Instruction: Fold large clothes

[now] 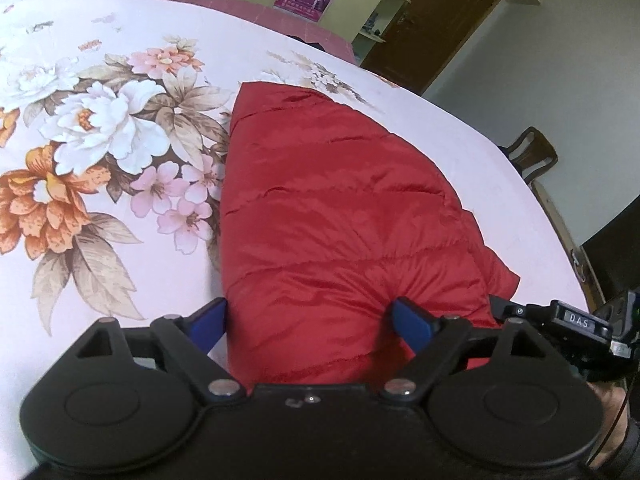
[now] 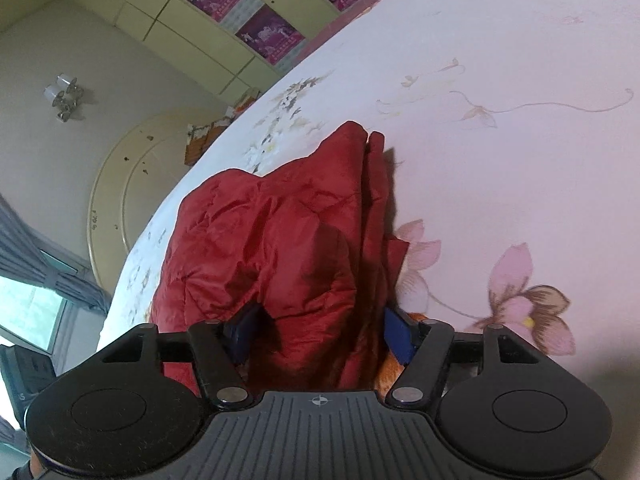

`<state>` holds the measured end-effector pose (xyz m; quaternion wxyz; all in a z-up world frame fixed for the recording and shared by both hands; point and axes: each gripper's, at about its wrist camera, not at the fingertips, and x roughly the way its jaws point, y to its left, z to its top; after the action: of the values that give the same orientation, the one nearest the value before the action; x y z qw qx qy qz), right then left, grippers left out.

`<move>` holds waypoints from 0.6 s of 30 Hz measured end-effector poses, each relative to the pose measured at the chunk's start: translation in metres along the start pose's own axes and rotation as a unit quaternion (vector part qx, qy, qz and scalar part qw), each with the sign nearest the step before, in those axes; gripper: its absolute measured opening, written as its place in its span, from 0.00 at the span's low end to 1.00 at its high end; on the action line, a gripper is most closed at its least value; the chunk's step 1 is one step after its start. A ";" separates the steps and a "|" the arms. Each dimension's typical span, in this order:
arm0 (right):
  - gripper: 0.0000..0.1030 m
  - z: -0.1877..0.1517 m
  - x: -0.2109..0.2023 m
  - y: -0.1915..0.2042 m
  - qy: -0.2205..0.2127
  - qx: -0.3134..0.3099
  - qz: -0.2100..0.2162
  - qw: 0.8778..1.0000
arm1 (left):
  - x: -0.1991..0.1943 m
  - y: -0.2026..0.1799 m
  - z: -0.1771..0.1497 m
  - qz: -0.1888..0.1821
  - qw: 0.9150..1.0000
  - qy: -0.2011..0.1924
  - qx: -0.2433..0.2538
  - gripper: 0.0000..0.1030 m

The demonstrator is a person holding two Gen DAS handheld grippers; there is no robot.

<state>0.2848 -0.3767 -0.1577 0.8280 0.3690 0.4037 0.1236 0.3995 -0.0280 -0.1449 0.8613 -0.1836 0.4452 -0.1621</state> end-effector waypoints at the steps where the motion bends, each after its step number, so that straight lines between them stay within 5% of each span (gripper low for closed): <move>1: 0.64 0.000 0.001 0.000 0.001 -0.003 0.000 1.000 | 0.002 0.002 0.001 -0.002 1.000 0.001 -0.003 0.85; 4: 0.64 0.002 0.006 0.003 0.006 -0.016 -0.002 1.000 | 0.008 0.006 0.003 -0.015 0.999 0.008 -0.027 0.85; 6: 0.48 0.003 0.009 0.008 0.017 -0.033 -0.003 0.999 | 0.009 0.002 0.002 -0.022 0.999 0.012 -0.033 0.83; 18: 0.29 -0.002 -0.003 0.038 0.012 -0.074 -0.019 0.997 | -0.019 -0.034 0.002 0.007 0.998 -0.015 0.065 0.66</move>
<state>0.2849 -0.3506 -0.1305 0.8504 0.2976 0.4100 0.1418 0.3869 -0.0489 -0.1152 0.8790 -0.1268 0.4223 -0.1814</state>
